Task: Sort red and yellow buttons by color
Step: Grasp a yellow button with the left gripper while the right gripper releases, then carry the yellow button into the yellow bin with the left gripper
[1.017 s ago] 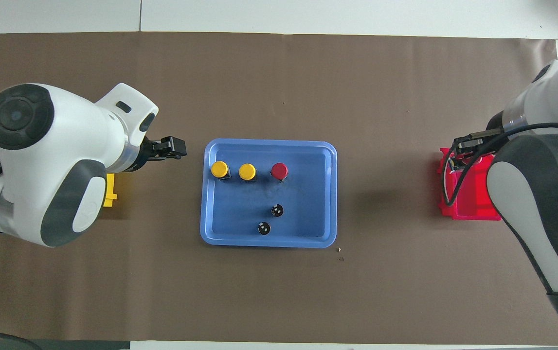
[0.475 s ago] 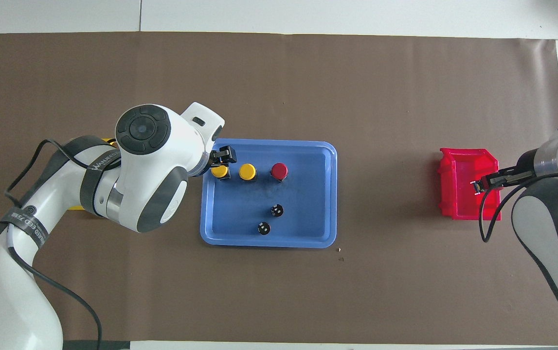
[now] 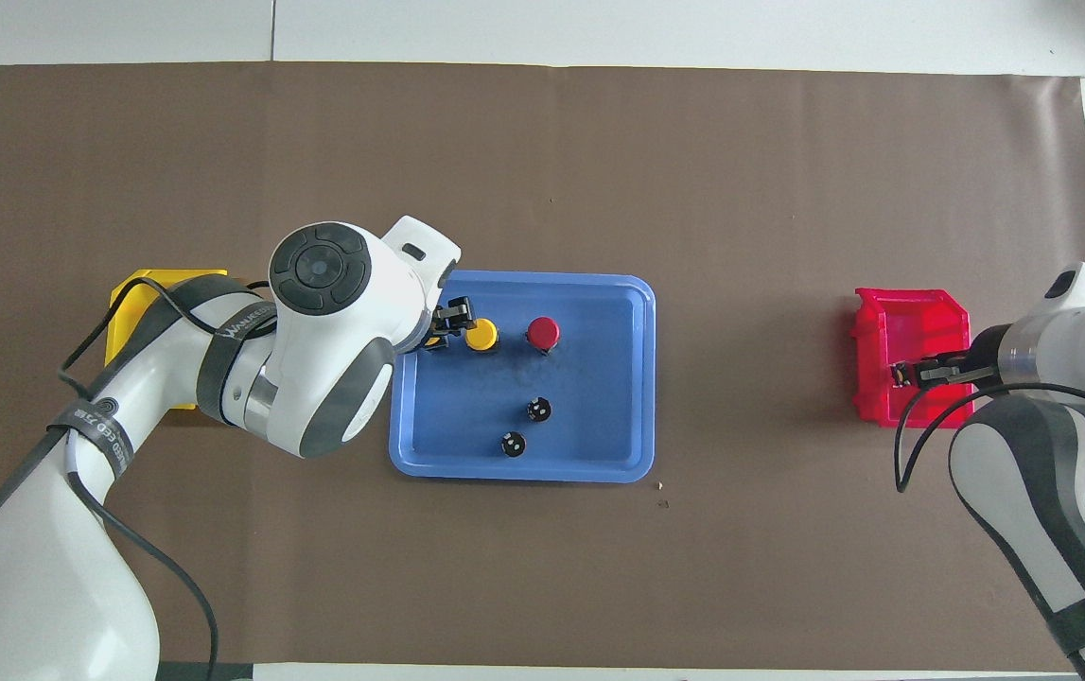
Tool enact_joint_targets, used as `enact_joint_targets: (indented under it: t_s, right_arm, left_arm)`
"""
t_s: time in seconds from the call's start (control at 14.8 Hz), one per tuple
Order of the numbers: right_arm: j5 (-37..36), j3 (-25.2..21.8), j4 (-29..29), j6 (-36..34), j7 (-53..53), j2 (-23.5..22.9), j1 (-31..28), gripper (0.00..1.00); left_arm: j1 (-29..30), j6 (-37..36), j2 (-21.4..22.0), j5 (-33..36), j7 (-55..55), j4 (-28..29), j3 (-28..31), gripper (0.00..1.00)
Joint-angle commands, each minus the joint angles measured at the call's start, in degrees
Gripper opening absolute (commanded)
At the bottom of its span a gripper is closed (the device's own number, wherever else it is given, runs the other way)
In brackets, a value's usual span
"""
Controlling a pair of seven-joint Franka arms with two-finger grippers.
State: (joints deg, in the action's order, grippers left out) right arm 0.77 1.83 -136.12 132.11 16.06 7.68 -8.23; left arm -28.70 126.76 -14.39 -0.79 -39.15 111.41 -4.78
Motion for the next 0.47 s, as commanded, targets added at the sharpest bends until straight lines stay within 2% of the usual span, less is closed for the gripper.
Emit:
enact_joint_targets:
  t_s: [0.0,0.07,0.14,0.27,0.41]
  right_arm:
    - [1.1,0.6,-2.4,2.3,3.0,0.7,-1.8,0.20]
    - [1.1,0.6,-3.4,4.4,3.8,0.6,-2.8,0.20]
    - [1.1,0.7,-4.3,5.4,3.8,0.8,-2.8,0.20]
    - [1.2,0.7,-5.6,6.3,3.8,1.0,-2.8,0.21]
    - [1.3,0.7,-6.8,8.1,3.6,1.3,-2.8,0.21]
  left_arm:
    - [-1.5,1.7,-0.5,1.1,-3.0,0.2,1.0,0.48]
    - [-1.5,1.8,-0.6,2.1,-3.9,0.1,0.9,0.15]
    - [-1.5,1.6,-0.9,2.4,-4.1,-0.7,1.0,0.02]
    - [-1.1,0.3,-0.9,2.5,-4.8,-2.5,1.2,0.01]
    - [-0.8,-5.4,0.1,2.5,-4.5,-4.8,1.2,0.01]
